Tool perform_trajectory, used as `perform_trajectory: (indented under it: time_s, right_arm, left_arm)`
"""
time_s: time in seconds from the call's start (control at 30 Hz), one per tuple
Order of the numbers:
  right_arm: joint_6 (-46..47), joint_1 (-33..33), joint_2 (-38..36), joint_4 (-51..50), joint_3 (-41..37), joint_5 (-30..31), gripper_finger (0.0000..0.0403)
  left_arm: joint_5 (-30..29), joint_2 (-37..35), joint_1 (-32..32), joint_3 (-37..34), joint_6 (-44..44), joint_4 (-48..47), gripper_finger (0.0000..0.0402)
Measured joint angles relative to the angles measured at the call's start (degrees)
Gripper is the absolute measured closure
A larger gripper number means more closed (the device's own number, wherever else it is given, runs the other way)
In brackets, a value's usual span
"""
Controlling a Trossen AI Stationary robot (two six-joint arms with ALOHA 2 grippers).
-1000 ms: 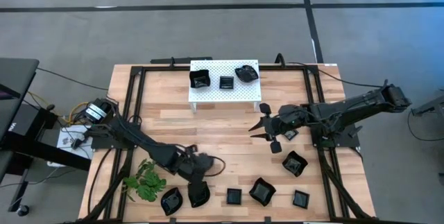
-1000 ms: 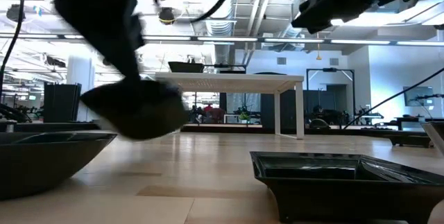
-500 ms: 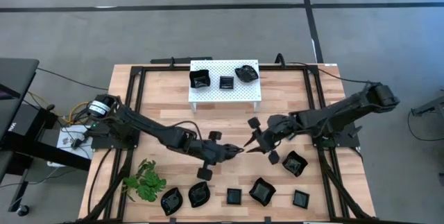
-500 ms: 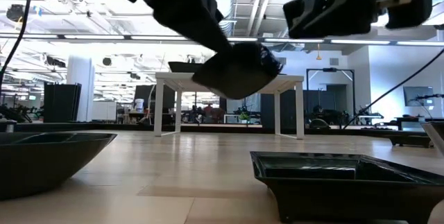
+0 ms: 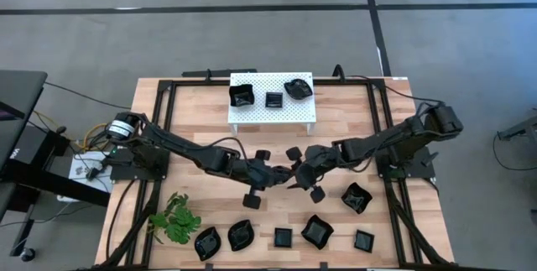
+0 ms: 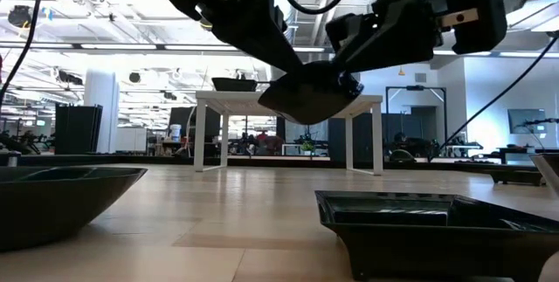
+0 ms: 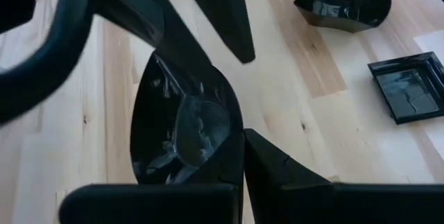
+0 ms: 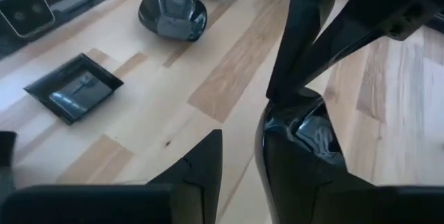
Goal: Pick & Place Mini shaped plates
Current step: Stack the leaf shaped plate on top of the other leaf shaped plates on the shelf
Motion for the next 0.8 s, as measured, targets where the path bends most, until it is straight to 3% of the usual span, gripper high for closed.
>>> perform_trajectory:
  time_s: [0.3,0.6,0.8]
  right_arm:
    - [-0.42,0.0,0.19,-0.17,0.84,0.18,0.0308]
    - [-0.64,-0.04,0.19,-1.73,0.86,0.44,0.0394]
    - [-0.6,-0.06,0.19,-1.88,0.86,1.71,0.039]
  left_arm:
    - [-0.02,0.0,-0.31,0.0,-0.07,0.44,0.0396]
    - [-0.59,0.0,-0.31,-0.03,-0.19,0.44,0.0395]
    - [-3.34,0.0,-0.36,-0.07,-0.21,0.95,0.0384]
